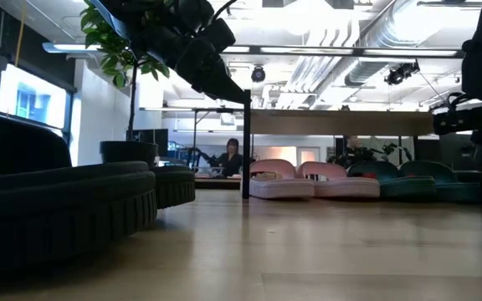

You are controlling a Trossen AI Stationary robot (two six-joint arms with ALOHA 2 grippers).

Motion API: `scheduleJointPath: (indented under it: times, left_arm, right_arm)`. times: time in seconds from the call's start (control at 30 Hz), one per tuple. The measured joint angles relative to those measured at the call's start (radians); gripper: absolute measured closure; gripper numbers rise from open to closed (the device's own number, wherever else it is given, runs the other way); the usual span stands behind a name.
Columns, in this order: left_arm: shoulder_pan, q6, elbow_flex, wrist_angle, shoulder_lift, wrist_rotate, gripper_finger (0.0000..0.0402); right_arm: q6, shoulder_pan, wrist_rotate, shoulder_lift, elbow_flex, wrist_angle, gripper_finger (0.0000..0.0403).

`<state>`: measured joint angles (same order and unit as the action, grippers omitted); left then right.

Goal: Pick and place slides into the shelf
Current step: Adjust the slides, then put the top black slide on the shelf

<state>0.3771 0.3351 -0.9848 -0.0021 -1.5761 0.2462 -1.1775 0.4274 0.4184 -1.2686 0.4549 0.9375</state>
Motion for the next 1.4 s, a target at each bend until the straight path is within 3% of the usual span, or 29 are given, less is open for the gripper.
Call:
scheduleJointPath:
  times: [0.67,0.93,1.23,1.4]
  left_arm:
    - [0.000,0.000,0.000,0.000,0.000,-0.002,0.0390]
    - [0.000,0.000,0.000,0.000,0.000,-0.003,0.0389]
    - [0.002,0.000,0.000,0.002,0.000,-0.003,0.0389]
    - [0.002,0.000,0.000,0.003,0.000,-0.003,0.0389]
  right_arm:
    - [0.006,-0.034,-0.007,0.000,0.007,0.013,0.0403]
    - [-0.012,-0.004,0.017,0.000,0.089,0.119,0.0403]
    - [-0.019,0.062,-0.101,0.000,0.169,0.140,0.0403]
    - [-0.013,0.109,-0.092,0.000,0.251,0.131,0.0403]
